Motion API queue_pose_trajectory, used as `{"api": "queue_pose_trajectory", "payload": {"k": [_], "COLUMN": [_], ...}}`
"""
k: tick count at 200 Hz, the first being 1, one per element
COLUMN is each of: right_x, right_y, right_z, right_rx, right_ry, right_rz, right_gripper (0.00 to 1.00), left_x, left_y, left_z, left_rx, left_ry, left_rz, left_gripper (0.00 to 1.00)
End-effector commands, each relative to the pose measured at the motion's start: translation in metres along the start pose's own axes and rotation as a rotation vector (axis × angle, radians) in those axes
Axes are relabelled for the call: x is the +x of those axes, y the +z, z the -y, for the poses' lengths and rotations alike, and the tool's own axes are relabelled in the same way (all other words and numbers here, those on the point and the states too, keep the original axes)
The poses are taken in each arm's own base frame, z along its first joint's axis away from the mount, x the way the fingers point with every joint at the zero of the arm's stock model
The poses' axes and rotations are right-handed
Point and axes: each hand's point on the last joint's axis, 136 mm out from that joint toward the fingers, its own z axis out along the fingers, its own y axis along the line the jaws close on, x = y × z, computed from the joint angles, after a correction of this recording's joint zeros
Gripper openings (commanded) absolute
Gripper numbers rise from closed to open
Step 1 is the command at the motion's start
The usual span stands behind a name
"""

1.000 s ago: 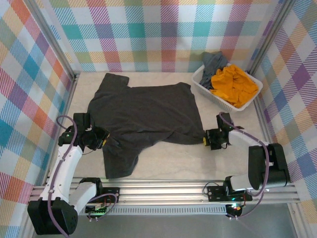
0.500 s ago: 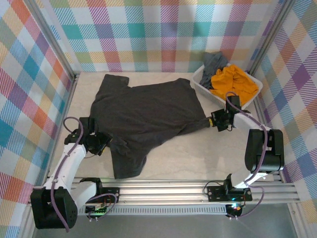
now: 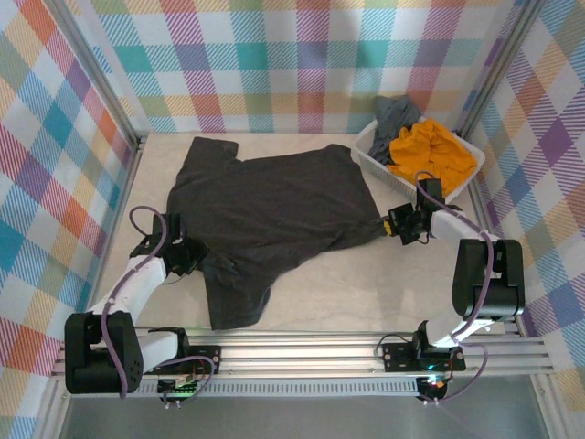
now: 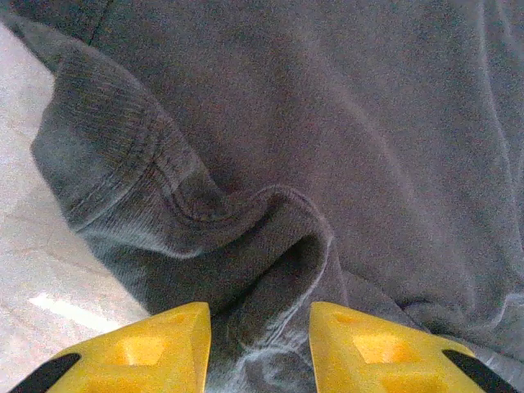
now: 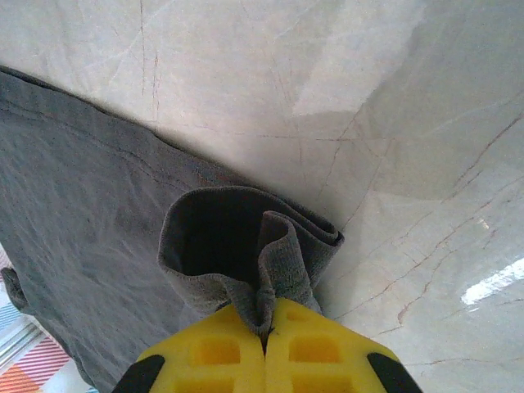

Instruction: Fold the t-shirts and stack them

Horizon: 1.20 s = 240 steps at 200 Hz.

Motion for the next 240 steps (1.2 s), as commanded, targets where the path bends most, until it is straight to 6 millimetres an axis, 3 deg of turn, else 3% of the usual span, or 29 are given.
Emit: {"api": "queue_pose_trajectory", "payload": {"k": [1,81,136,169,213,240], "right_x": [0.005,0.004,0.005,0.005,0.008,0.016], "right_y": [-0.005,-0.005,-0.005,-0.004,-0.014,-0.039], "right_z": [0.000,-0.001,0.000,0.000,-0.004,-0.020], "right_rx": [-0.017,-0.019,-0.021,-0.024,-0.047,-0.121], "right_ry": [-0.014,-0.006,-0.005,-0.003,-0.042,-0.133], "right_rz": [-0.013,-0.011,-0.013,-0.015,-0.002,0.034], "right_gripper": [0.00,0.00,0.00,0.00,0.00,0.00], "left_x": [0.004,0.015,0.008,0.008,0.001,-0.008], "left_y": [0.007,0.015,0.017,0.014,-0.018,-0.052], "left_z": [0.003,-0.002,0.002,0.005,0.019,0.032], "left_rx": [0.017,-0.018,-0.053,-0.048,-0.006,0.035], "left_ry": [0.033,0.063,0.085,0.087,0.061,0.034], "left_rz": [0.001,-0.028,-0.012,-0.002,0.048,0.101], "left_gripper": [0.37,0.33,0.31,0.23,0.00,0.00]}}
